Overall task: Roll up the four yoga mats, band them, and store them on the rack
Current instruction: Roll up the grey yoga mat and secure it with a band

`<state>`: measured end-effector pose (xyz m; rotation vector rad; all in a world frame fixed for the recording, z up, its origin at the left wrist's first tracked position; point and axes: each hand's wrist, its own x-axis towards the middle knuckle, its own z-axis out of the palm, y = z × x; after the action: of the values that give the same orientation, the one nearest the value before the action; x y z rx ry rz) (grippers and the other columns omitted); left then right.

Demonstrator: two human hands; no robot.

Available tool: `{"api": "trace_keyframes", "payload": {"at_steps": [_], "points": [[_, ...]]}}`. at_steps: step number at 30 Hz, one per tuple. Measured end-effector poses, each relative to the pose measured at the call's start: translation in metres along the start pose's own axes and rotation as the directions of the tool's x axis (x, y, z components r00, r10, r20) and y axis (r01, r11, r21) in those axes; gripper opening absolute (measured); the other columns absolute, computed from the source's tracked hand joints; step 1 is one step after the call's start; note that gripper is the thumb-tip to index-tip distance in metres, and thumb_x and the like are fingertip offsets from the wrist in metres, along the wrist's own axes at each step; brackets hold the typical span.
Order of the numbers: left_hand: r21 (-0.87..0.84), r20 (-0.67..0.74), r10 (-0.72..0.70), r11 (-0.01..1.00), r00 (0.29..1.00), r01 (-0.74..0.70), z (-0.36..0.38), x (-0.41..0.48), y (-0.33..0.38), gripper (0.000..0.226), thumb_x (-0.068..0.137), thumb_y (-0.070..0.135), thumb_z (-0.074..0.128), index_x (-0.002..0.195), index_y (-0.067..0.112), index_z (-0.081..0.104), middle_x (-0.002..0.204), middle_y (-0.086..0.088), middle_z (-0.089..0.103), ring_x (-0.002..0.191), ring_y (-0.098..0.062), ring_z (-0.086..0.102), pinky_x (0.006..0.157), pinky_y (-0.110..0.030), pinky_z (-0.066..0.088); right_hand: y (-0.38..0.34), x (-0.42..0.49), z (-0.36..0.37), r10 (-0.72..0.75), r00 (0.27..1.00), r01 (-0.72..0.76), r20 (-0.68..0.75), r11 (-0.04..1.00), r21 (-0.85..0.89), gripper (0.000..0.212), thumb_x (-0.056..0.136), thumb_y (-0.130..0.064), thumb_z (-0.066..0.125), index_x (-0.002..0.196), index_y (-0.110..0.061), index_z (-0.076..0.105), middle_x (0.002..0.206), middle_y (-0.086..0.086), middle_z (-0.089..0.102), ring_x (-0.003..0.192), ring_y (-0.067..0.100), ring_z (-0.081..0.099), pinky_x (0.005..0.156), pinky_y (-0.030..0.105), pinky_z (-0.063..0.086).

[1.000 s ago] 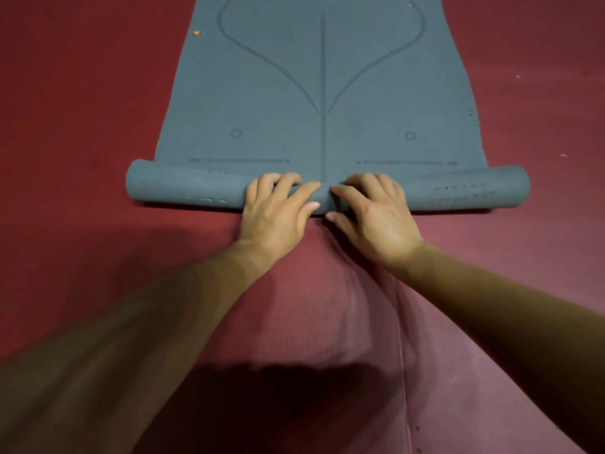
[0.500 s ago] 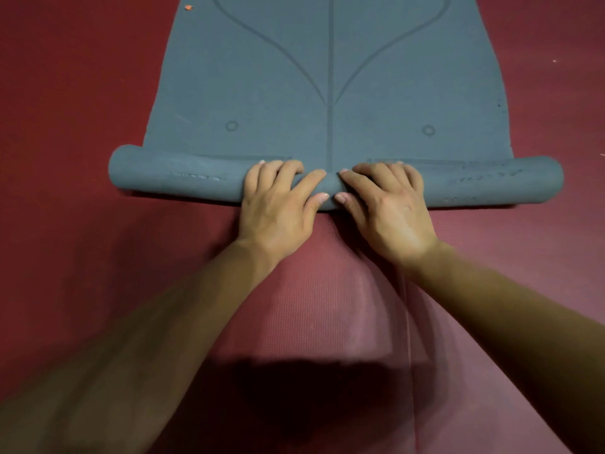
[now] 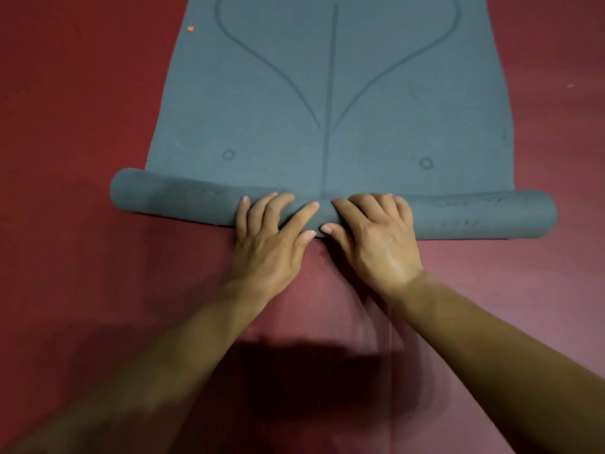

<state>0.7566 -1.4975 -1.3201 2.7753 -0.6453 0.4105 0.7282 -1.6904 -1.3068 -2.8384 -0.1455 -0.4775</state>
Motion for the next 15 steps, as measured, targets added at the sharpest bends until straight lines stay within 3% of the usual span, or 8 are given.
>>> {"api": "trace_keyframes", "payload": {"at_steps": [6, 9, 12, 15], "points": [[-0.012, 0.167, -0.092, 0.995, 0.982, 0.095, -0.023, 0.035, 0.011, 0.039, 0.098, 0.039, 0.050, 0.132, 0.028, 0.065, 0.127, -0.007, 0.061, 0.122, -0.030, 0.054, 0.119, -0.053, 0.021, 0.010, 0.015, -0.018, -0.010, 0.995, 0.005, 0.102, 0.999, 0.043, 0.053, 0.094, -0.051, 0.067, 0.132, -0.014, 0.064, 0.130, 0.012, 0.061, 0.120, 0.036, 0.056, 0.103, 0.050, 0.036], [-0.008, 0.236, -0.088, 0.996, 0.968, 0.093, -0.029, 0.048, 0.008, 0.039, 0.099, 0.038, 0.054, 0.135, 0.029, 0.062, 0.128, -0.005, 0.059, 0.126, -0.028, 0.052, 0.121, -0.048, 0.016, 0.019, 0.014, -0.021, -0.042, 0.989, 0.032, 0.142, 0.997, 0.068, 0.051, 0.093, -0.047, 0.068, 0.133, -0.016, 0.064, 0.126, 0.012, 0.061, 0.112, 0.038, 0.057, 0.102, 0.048, 0.034], [0.000, 0.206, -0.085, 0.996, 0.975, 0.087, -0.021, 0.050, 0.008, 0.038, 0.099, 0.036, 0.051, 0.135, 0.027, 0.063, 0.132, -0.008, 0.059, 0.129, -0.030, 0.050, 0.121, -0.051, 0.018, 0.022, 0.017, -0.014, -0.028, 0.993, 0.021, 0.114, 0.998, 0.057, 0.047, 0.097, -0.046, 0.063, 0.133, -0.017, 0.064, 0.123, 0.009, 0.063, 0.109, 0.036, 0.056, 0.101, 0.046, 0.033], [0.016, 0.077, -0.099, 0.995, 0.992, 0.098, -0.009, 0.030, 0.014, 0.041, 0.099, 0.039, 0.050, 0.136, 0.027, 0.061, 0.140, -0.012, 0.055, 0.133, -0.033, 0.046, 0.120, -0.054, 0.020, 0.024, 0.019, -0.010, -0.046, 0.993, 0.042, 0.108, 0.998, 0.041, 0.047, 0.098, -0.048, 0.057, 0.133, -0.018, 0.064, 0.120, 0.006, 0.064, 0.107, 0.033, 0.056, 0.099, 0.045, 0.034]]}}
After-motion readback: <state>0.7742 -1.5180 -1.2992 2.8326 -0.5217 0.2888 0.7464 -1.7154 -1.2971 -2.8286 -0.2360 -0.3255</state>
